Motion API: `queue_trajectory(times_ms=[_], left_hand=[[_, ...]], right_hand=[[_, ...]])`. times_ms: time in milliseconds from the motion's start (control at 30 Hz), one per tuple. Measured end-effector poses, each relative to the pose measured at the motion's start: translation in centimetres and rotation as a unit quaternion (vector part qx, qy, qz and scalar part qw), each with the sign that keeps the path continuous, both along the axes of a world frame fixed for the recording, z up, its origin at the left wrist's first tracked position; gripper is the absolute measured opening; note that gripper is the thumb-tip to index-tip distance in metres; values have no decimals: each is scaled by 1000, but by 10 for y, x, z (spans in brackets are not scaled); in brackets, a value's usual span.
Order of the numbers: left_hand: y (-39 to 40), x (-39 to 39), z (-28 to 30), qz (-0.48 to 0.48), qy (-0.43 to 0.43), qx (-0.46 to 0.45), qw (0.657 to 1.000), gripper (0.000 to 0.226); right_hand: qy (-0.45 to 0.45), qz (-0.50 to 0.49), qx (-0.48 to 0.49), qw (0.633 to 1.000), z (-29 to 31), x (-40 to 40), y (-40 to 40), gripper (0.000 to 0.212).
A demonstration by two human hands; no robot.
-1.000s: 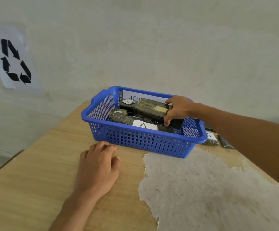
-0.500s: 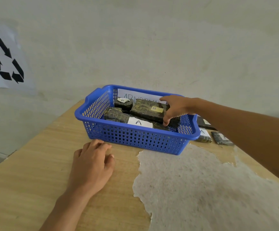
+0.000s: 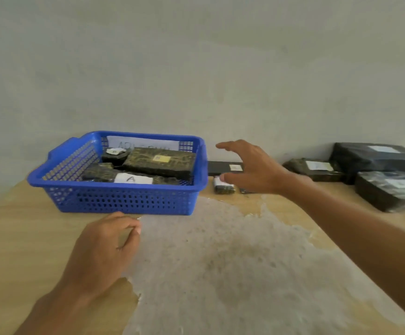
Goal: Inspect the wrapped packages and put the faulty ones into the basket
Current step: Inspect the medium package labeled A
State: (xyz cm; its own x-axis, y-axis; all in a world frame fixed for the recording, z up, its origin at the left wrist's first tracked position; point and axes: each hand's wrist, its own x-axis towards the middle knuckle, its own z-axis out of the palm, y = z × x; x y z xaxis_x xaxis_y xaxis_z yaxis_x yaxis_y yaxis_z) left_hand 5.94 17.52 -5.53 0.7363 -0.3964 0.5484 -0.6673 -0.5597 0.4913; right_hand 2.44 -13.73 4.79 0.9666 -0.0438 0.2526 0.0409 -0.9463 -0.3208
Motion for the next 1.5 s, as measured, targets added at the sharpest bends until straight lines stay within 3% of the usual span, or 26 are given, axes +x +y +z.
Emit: queue_trajectory(times_ms=[233, 367, 533, 800, 1000, 1200, 1333, 1500], left_hand=[[-109, -39, 15, -150, 37, 69, 986, 34], [-183, -58, 22, -208, 42, 114, 971, 23], [-270, -69, 32, -257, 45, 144, 955, 33], [-393, -44, 31, -228, 70, 175, 955, 50], [-462, -2, 29, -172, 41, 188, 966, 69], [-512, 27, 37, -119, 42, 267, 956, 92], [-525, 38, 31, -99, 35, 303, 947, 79], [-505, 25, 31, -107, -17, 244, 964, 82]], right_hand=[[30, -76, -19, 996, -42, -101, -73, 66], [39, -137, -3, 990, -61, -151, -125, 55], [39, -210, 12, 977, -84, -191, -174, 46], [17, -234, 47, 971, -104, -203, -194, 45], [-8, -238, 55, 970, -110, -201, -200, 41], [-13, -241, 46, 969, -112, -197, -203, 41], [-8, -238, 52, 970, -113, -196, -207, 50], [-13, -240, 58, 969, -114, -196, -209, 48]])
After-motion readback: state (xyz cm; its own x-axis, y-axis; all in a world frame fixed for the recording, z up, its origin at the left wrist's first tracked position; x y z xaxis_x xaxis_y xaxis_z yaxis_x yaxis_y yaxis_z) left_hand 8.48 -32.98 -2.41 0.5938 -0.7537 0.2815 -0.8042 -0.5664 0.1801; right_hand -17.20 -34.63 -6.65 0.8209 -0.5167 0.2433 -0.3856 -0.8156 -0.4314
